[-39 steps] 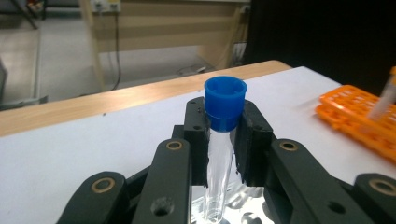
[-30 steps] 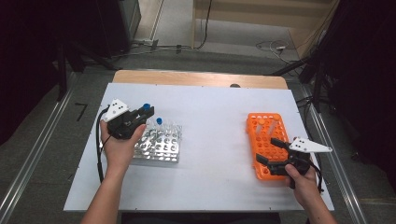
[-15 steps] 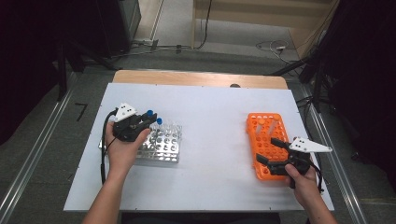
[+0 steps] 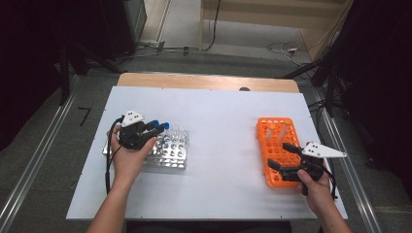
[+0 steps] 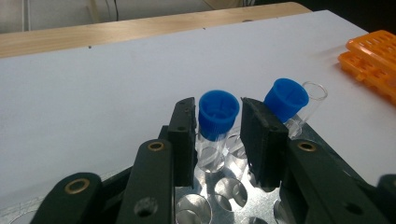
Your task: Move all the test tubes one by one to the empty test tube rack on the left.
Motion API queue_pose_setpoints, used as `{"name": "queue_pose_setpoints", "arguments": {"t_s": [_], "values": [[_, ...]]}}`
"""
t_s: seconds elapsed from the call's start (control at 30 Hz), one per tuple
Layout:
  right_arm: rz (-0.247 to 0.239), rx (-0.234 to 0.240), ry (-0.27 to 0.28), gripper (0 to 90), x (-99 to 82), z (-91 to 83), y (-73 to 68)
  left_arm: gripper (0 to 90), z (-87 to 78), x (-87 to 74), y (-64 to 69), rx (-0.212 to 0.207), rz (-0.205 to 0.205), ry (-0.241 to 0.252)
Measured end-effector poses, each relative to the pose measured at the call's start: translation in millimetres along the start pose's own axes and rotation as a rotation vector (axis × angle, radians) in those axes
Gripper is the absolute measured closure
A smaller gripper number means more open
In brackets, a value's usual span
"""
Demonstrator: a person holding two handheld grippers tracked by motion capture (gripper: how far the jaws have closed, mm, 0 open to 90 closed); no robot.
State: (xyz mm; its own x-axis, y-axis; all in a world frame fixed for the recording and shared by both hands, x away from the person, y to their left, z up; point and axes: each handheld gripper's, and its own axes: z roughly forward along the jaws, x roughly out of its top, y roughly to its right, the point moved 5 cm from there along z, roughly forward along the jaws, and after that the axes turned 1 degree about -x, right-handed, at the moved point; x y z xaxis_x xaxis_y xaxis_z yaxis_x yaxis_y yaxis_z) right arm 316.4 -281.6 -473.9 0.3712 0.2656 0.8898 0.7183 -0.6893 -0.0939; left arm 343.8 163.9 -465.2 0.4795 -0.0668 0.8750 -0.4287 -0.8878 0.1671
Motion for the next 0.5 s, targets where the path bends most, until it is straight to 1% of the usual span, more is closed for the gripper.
{"name": "queue_pose_setpoints", "arguments": {"t_s": [0.1,0.13,0.27,0.37,0.43,0.5], "values": [[0.000,-0.003,0.003,7.4,0.5,0.7,1.0,57.4,-4.5,-0.1,-2.1,0.011,-0.014,0.016],[0.002,-0.006,0.002,7.4,0.9,0.2,1.4,54.5,-6.4,0.0,-2.4,0.008,-0.026,0.026],[0.010,-0.020,0.008,7.4,3.3,-1.3,5.0,44.1,-15.5,-0.9,-2.7,-0.007,-0.048,0.065],[0.025,-0.040,0.011,7.4,5.2,-1.8,9.1,30.8,-22.6,-1.8,-0.8,-0.027,-0.049,0.090],[0.032,-0.058,0.010,7.4,6.7,-1.9,12.5,24.3,-27.5,-2.0,1.9,-0.041,-0.043,0.107],[0.043,-0.077,0.011,7.4,8.1,-2.0,16.6,18.0,-31.7,-1.8,6.3,-0.069,-0.042,0.117]]}}
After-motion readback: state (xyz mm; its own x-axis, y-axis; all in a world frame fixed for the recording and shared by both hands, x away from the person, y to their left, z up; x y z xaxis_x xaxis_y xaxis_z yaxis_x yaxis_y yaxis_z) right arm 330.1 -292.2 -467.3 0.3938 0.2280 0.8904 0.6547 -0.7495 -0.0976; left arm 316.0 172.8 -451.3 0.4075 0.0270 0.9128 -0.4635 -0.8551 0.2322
